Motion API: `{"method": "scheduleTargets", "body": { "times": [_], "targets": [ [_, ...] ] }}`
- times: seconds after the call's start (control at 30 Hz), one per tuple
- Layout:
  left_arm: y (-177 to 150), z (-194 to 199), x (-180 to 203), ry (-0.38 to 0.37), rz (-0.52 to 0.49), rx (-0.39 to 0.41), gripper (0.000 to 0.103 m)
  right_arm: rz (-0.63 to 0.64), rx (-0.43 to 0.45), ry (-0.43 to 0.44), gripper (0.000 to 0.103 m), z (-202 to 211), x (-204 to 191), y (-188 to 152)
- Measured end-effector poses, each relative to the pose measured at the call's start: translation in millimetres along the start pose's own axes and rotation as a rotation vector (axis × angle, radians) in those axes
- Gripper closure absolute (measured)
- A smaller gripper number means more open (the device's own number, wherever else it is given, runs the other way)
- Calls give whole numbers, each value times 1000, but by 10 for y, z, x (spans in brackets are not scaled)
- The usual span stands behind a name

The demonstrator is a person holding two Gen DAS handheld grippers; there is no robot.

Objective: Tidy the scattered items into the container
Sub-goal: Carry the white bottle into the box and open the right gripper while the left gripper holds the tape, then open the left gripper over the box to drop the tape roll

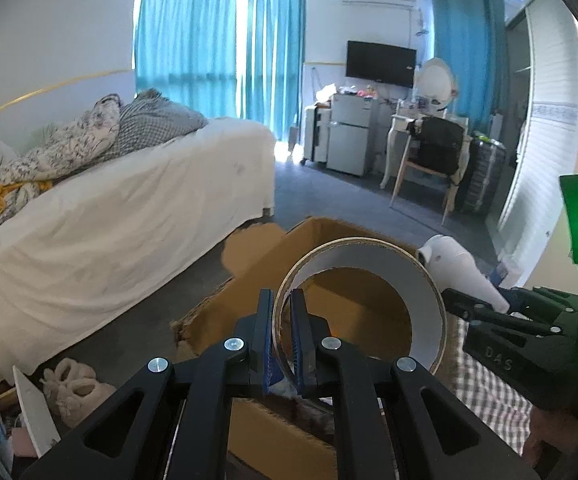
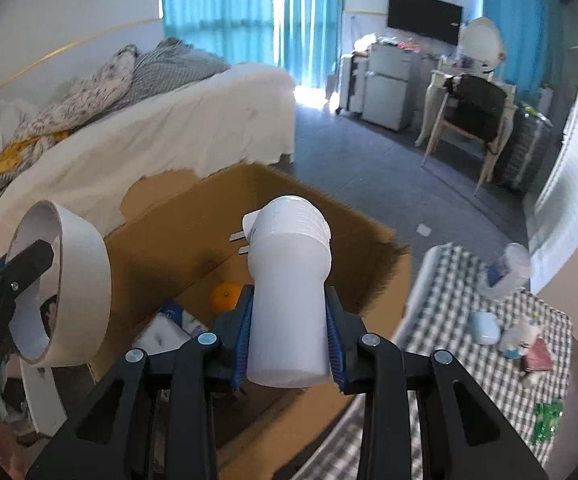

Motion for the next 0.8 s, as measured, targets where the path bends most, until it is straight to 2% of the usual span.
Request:
{"method": "scheduleTargets", "body": {
  "times": [0.37, 0.57, 0.63, 0.67, 0.7, 0.8],
  "targets": [
    [-63, -163, -97, 32, -6, -24, 95, 16, -101, 16, 71, -553, -70, -267],
    [-120, -240, -81, 34, -11, -41, 95, -16, -92, 9, 70, -545, 57, -269],
    [-129, -265, -71, 31, -12, -46, 95, -29, -73, 5, 52, -487, 101, -236],
    [-133, -281, -56, 30, -14, -49, 95, -38, -59, 7, 48, -442, 127, -219],
    [-134, -300, -48, 29, -17, -51, 95, -45, -44, 7, 45, -389, 159, -201],
    [-167, -392, 21, 26, -30, -74, 95, -64, -15, -7, 45, -253, 254, -157]
  ]
}}
Point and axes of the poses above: each gripper's, at about its wrist camera, not at the fingertips, and z roughly against the way its jaws point, x to its right, y to its top, the point moved 9 cm from there along -z, roughly the way its jaws point, and after that the axes turned 4 degrees about x, right-handed, at the moved point
